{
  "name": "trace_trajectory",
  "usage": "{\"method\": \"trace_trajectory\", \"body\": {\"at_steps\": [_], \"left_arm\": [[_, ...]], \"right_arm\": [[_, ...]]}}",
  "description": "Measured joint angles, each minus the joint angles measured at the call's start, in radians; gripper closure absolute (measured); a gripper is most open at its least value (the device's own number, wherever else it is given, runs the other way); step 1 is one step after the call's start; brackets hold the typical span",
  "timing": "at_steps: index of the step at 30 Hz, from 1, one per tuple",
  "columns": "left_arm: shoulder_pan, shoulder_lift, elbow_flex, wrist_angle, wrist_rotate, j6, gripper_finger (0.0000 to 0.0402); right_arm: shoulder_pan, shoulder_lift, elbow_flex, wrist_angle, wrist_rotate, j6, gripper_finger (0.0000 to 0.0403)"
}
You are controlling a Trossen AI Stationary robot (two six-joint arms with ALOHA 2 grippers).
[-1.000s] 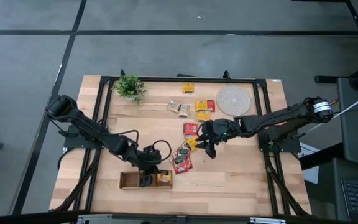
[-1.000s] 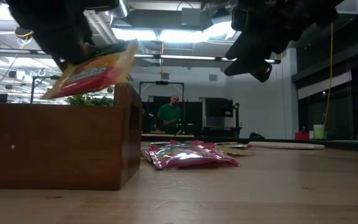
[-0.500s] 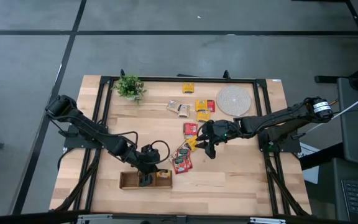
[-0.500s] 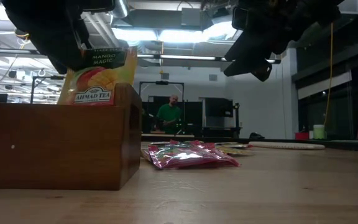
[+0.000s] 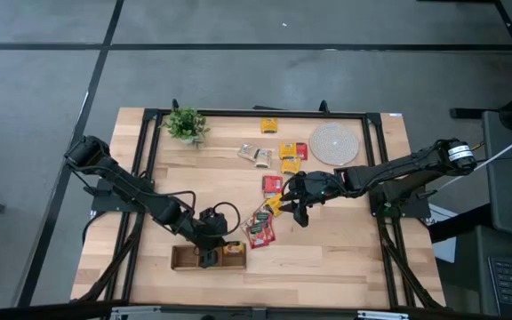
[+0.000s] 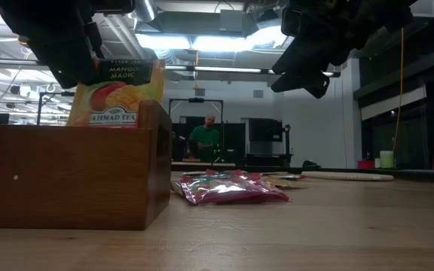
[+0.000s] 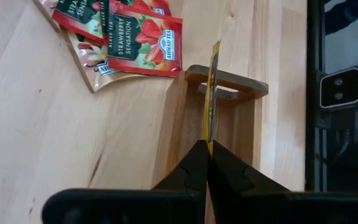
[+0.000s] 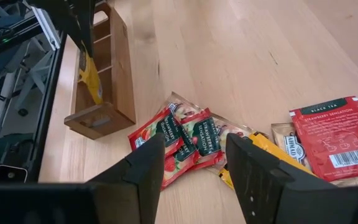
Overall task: Pick & Place Tea
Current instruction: Put the yellow tea bag into the right section of the wooden organizer
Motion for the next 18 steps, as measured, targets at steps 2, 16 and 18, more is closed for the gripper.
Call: {"method": "trace_trajectory", "body": {"at_steps": [2,16,18], "left_arm": [[-0.006,0.0,0.0,0.0,-0.001,-0.008,0.0399],[-0.035,0.0,0.0,0.0,-0.028,-0.052,0.0399],[-0.035,0.007,0.0,0.001,-0.029,-0.052,0.0398]], "right_arm": [[0.0,0.0,0.0,0.0,0.0,-0.001,0.0231],[0.0,0.0,0.0,0.0,0.001,-0.004,0.0231],[0.0,0.0,0.0,0.0,0.001,-0.004,0.0231]]}}
